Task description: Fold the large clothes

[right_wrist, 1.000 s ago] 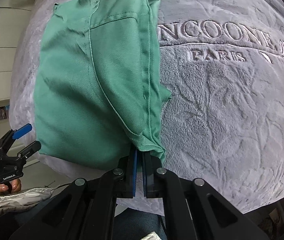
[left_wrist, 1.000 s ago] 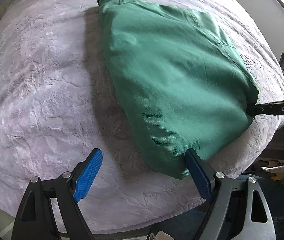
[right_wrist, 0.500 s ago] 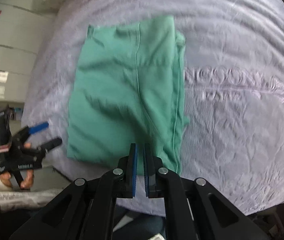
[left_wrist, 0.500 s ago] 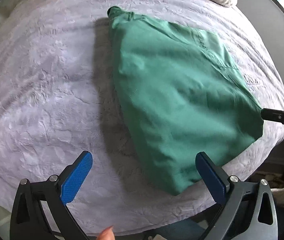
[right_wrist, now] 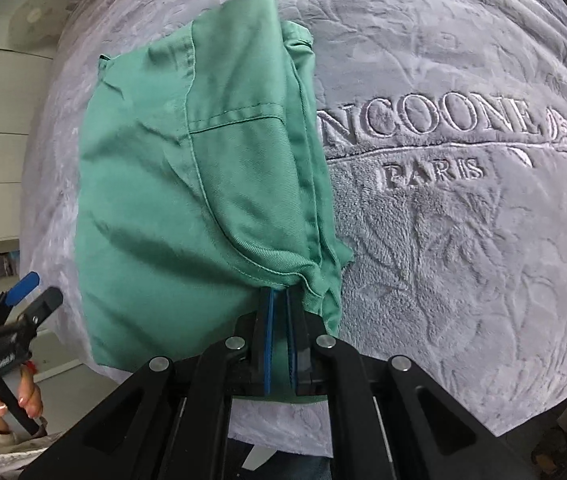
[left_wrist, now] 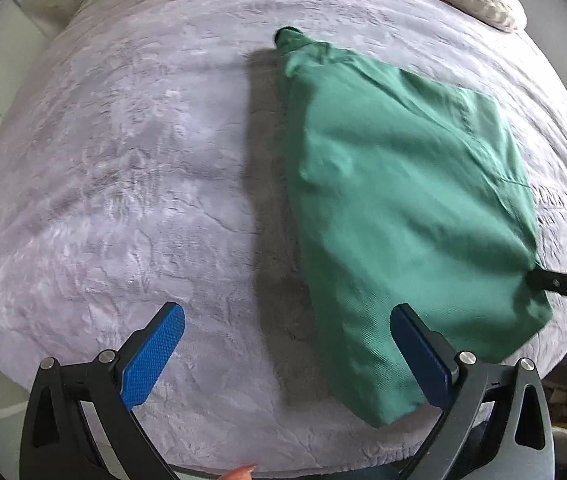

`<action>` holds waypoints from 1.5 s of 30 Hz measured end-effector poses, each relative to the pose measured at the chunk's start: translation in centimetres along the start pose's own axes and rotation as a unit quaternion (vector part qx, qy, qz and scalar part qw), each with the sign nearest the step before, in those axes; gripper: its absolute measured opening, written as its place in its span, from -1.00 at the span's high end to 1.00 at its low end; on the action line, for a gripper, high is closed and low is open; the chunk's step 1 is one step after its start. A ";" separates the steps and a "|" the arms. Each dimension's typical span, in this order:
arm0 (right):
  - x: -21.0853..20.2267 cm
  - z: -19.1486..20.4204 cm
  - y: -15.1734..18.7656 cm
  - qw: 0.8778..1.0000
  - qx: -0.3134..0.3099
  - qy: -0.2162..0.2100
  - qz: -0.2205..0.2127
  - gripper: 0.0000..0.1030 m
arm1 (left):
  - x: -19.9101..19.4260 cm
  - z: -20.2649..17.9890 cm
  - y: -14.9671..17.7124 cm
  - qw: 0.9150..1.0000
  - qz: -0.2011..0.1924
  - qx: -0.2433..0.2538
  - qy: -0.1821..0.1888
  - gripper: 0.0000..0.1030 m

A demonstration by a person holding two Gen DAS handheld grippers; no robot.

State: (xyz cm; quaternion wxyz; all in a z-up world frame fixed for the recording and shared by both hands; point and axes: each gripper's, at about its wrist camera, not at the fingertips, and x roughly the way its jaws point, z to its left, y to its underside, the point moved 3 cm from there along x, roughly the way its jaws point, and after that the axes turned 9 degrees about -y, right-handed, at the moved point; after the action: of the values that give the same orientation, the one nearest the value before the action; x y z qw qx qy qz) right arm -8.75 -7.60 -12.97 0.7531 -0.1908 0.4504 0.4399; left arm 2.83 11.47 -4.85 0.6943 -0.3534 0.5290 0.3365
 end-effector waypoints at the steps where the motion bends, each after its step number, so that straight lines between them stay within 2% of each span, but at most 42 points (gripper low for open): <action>1: -0.4 0.1 -0.2 1.000 -0.001 0.001 0.000 0.87 | 0.0 0.1 -0.1 1.000 0.004 -0.006 0.002 -1.00; 6: -2.3 1.5 -0.3 1.000 -0.008 0.014 -0.009 0.83 | 0.0 0.8 -0.4 1.000 0.017 -0.023 -0.003 -1.00; 8: -3.2 1.8 -0.8 1.000 -0.008 0.022 -0.019 0.21 | -0.2 0.7 -0.5 0.999 0.021 -0.025 -0.002 -1.00; 9: -3.6 1.7 -1.1 0.999 -0.009 0.023 -0.024 -0.56 | -0.3 0.7 -0.6 0.999 0.022 -0.025 0.000 -1.00; 10: -4.1 2.0 -1.4 0.999 -0.010 0.021 -0.033 -0.85 | -0.4 0.6 -0.7 0.999 0.022 -0.025 0.003 -1.00; 13: -5.0 2.9 -2.3 0.998 -0.019 0.025 -0.047 -0.85 | -0.7 0.2 -1.0 1.000 0.021 -0.016 0.006 -1.00; 15: -5.2 3.6 -2.9 0.998 -0.023 0.036 -0.050 -0.86 | -0.9 -0.1 -1.2 1.000 0.015 -0.008 -0.009 -1.00; 17: -5.2 4.2 -3.2 0.997 -0.026 0.054 -0.055 -0.95 | -1.2 -0.1 -1.5 1.000 0.010 -0.006 -0.019 -1.00; 18: -5.4 4.4 -3.5 0.996 -0.028 0.060 -0.061 -1.00 | -1.4 -0.1 -1.7 1.000 0.009 -0.009 -0.019 -1.00; 24: -6.3 5.5 -4.3 0.995 -0.023 0.063 -0.074 -1.00 | -2.5 -0.1 -3.0 0.999 0.016 -0.026 -0.007 -1.00; 30: -7.5 7.1 -4.8 0.988 -0.042 0.123 -0.087 -1.00 | -3.9 -0.6 -3.8 0.999 0.008 -0.034 -0.012 -1.00; 37: -8.6 8.1 -4.9 0.979 -0.062 0.160 -0.105 -1.00 | -4.4 -1.1 -3.8 0.999 0.006 -0.031 -0.012 -1.00; 45: -8.2 8.0 -4.6 0.980 -0.058 0.163 -0.103 -1.00 | -4.8 -1.5 -4.2 0.999 -0.001 -0.026 -0.023 -1.00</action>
State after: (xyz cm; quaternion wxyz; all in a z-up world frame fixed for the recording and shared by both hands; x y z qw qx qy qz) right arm -2.50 -8.65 -2.33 0.6987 -0.3486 0.5187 0.3483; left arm 4.54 7.57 0.11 0.6972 -0.3638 0.5039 0.3573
